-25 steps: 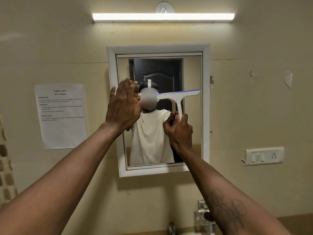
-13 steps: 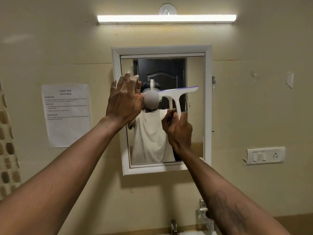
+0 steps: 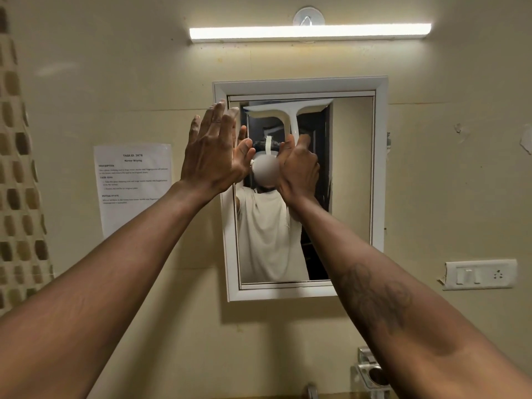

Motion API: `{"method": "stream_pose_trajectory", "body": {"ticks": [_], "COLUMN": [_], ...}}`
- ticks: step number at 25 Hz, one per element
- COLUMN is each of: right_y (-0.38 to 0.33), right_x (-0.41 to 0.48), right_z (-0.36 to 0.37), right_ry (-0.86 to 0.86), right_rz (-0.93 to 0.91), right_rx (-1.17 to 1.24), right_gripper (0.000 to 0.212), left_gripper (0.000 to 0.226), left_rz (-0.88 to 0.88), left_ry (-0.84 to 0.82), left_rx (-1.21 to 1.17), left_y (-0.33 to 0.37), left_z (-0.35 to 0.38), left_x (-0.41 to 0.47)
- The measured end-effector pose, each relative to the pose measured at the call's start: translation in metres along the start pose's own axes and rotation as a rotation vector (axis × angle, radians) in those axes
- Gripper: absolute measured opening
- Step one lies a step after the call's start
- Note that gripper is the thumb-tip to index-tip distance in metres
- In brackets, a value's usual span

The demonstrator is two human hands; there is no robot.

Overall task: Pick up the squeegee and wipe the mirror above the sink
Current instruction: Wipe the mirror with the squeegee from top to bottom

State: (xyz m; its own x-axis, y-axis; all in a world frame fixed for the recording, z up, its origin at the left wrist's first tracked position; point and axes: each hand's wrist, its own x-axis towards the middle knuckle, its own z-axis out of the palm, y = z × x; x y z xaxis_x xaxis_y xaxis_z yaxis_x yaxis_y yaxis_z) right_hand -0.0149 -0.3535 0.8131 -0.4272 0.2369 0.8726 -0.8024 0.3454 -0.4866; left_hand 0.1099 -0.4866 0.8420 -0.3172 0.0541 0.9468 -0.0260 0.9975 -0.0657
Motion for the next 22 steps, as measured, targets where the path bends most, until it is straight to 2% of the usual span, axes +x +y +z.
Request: {"method": "stream_pose_trajectory", "body": {"ticks": [8, 14, 17, 22], "right_y": [-0.017, -0.011, 0.004, 0.037], "right_x": [-0.001, 0.001, -0.018, -0.065], "right_z": [0.017, 0.019, 0.02, 0.022], "right_ry": [0.033, 0.09, 0.07, -0.003], "right_rz": [0.066, 0.021, 0.009, 0.034], "right_rx": [-0.001, -0.061, -0.086, -0.214], "right_gripper": [0.031, 0.032, 0.027, 0.036], "left_gripper": [0.065, 0.065, 0.064, 0.062], "left_rz": [0.015, 0.006, 0.019, 0.011], "left_ry": [-0.01, -0.012, -0.007, -0.014], "left_rx": [0.007, -0.013, -0.017, -0.013], "left_y": [-0.015, -0.019, -0.021, -0.022], "left_z": [-0.001, 0.007, 0.009, 0.011], "left_x": [0.005, 0.002, 0.0, -0.011]}}
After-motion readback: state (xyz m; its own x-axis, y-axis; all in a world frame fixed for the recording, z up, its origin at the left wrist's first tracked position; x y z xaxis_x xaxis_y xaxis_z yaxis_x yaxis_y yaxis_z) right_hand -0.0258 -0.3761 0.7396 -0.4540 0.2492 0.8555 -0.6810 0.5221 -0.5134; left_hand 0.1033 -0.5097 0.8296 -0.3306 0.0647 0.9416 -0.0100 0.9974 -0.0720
